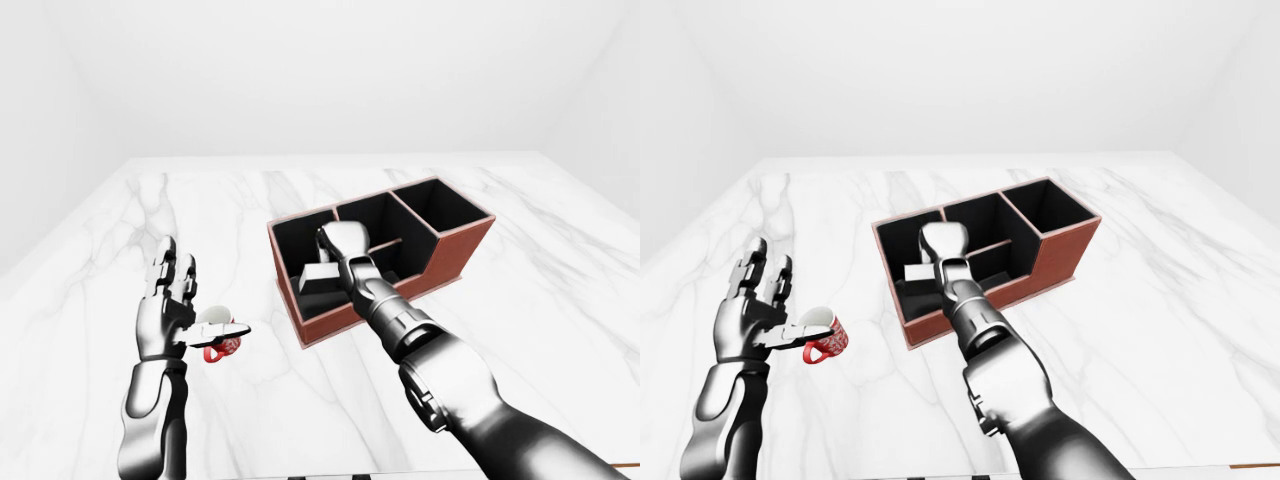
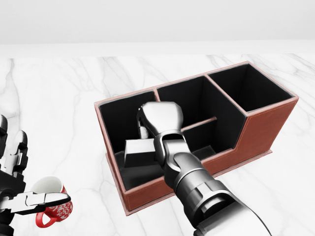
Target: Pick up the book and place it in the left compartment of the caddy.
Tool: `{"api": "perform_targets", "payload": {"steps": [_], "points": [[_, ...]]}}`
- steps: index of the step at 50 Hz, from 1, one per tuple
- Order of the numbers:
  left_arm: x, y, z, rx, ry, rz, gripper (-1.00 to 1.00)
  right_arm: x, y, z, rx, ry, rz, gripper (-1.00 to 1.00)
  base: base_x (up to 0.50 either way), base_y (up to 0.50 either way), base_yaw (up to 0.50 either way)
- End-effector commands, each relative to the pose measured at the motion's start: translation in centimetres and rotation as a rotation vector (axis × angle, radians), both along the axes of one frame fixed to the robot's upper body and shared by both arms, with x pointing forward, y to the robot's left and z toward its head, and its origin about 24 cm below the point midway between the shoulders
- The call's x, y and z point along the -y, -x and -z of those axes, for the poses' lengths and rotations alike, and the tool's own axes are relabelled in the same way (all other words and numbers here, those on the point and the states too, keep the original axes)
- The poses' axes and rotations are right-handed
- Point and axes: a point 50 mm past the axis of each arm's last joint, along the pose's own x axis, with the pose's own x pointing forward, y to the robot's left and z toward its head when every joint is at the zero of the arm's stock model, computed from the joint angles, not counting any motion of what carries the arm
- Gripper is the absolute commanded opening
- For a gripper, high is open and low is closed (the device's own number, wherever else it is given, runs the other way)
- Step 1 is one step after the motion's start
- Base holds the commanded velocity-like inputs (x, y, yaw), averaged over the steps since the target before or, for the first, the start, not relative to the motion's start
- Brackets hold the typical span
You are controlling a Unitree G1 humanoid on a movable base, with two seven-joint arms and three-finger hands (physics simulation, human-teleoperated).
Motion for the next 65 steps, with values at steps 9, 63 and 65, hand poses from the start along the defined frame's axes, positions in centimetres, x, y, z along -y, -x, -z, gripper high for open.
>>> {"api": "perform_targets", "payload": {"steps": [9,63,65], "points": [[-0.3,0.3,0.3,0.001,0.008,0.000,1.00,0.3,0.3,0.6,0.009,0.010,0.014,-1.00,0.00,0.00,0.00],[-0.5,0.4,0.4,0.002,0.010,0.001,1.00,0.5,1.0,2.4,-0.031,0.010,0.027,0.84,0.00,0.00,0.00],[-0.5,0.4,0.4,0.002,0.011,0.001,1.00,0.5,1.1,2.5,-0.044,0.014,0.023,0.88,0.00,0.00,0.00]]}}
